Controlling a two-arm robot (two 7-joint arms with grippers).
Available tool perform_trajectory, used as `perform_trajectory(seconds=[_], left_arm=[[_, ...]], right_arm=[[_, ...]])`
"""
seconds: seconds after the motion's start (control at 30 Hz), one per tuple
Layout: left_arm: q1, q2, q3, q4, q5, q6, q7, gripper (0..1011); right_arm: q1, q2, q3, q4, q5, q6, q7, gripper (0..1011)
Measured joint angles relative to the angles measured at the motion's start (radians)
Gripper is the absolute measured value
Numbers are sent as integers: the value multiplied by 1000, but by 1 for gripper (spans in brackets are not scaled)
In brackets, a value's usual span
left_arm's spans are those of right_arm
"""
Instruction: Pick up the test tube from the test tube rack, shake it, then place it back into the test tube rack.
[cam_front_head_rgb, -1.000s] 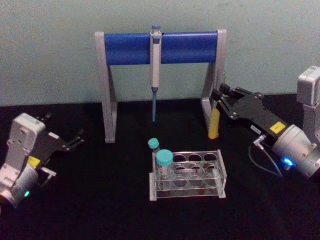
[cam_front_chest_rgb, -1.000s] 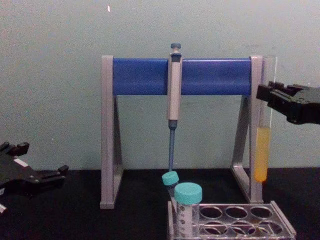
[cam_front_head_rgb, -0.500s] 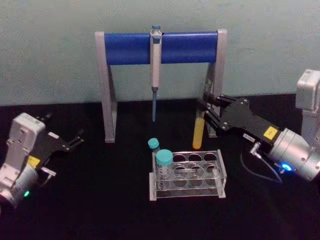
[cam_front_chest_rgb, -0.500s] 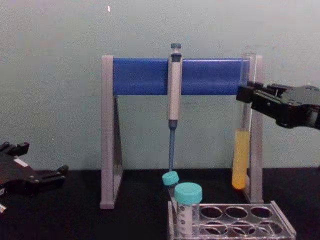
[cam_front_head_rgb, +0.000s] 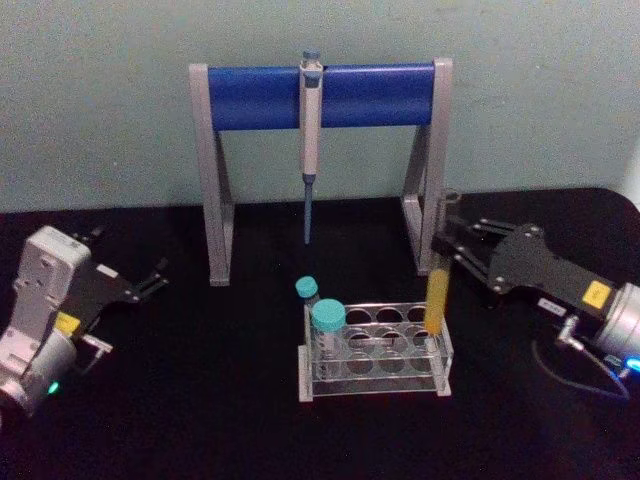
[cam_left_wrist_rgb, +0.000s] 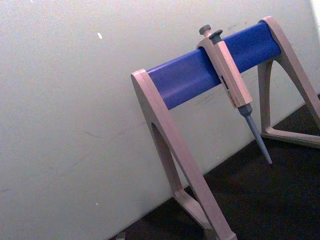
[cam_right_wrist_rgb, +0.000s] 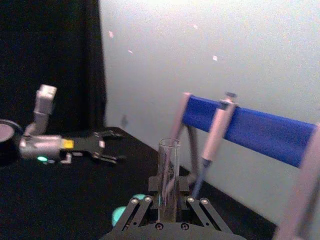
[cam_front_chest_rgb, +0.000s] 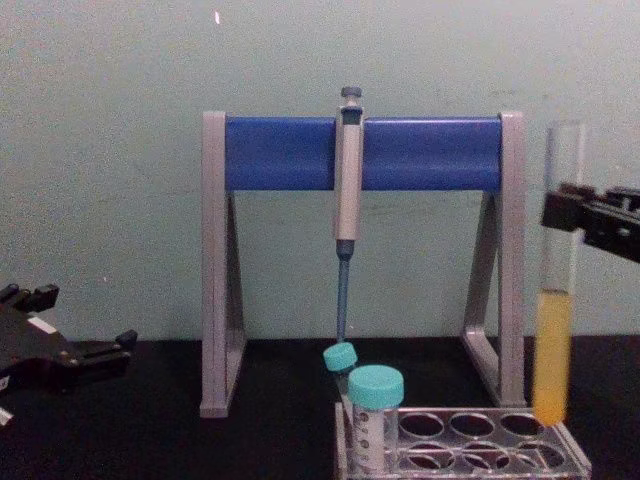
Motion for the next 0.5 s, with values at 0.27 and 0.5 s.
perform_trajectory(seconds=[0.27,0.5], left_arm=[[0,0,0,0,0,0,0,1001],[0,0,0,0,0,0,0,1001]], right_arm=[[-25,14,35,-21,-61,13,-136,228],[19,-46,30,16,-124,8,-198,228]])
